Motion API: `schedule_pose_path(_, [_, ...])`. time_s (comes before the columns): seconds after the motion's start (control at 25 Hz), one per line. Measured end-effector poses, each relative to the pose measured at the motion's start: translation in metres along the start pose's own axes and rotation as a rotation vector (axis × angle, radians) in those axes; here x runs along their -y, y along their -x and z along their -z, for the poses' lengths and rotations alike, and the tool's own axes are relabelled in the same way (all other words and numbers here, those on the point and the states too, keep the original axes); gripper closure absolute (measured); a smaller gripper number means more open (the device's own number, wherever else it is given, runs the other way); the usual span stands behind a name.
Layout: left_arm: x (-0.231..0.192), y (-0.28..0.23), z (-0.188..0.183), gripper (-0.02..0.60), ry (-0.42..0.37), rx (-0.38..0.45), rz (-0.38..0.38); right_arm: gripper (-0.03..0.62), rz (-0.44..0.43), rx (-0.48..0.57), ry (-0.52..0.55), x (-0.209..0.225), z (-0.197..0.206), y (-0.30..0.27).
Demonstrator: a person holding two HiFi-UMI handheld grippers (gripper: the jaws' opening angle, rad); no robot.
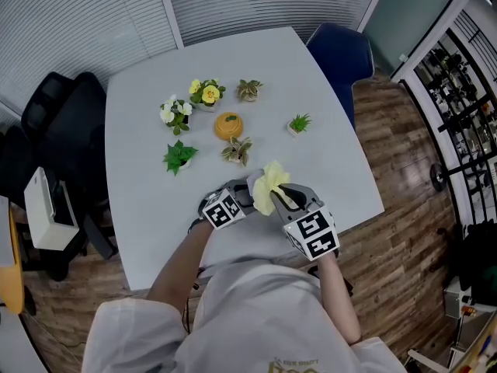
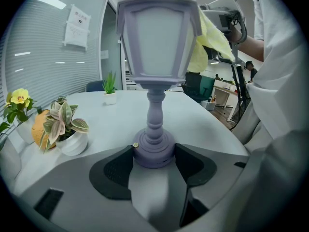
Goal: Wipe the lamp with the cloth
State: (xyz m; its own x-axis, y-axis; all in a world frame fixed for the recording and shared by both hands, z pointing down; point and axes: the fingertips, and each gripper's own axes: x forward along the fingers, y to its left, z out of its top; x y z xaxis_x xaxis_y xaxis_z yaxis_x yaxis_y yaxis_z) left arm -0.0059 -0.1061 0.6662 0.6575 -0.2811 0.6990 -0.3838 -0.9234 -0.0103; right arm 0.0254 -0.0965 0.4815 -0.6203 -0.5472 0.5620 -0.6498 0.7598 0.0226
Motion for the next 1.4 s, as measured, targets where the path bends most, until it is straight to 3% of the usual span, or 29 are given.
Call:
schedule_pose_path(0.76, [0.001, 0.001, -0.001, 0.302, -0.001, -0.005, 0.002, 0.525, -0.031, -0.015, 0.062, -0.021, -0.013, -0.001])
schedule_pose_path(1.4, [0.002, 0.001, -0.001, 0.302, -0.006, -0.002, -0.002, 0.525, -0.035, -0.045, 0.208, -0.036, -0.028, -0.014])
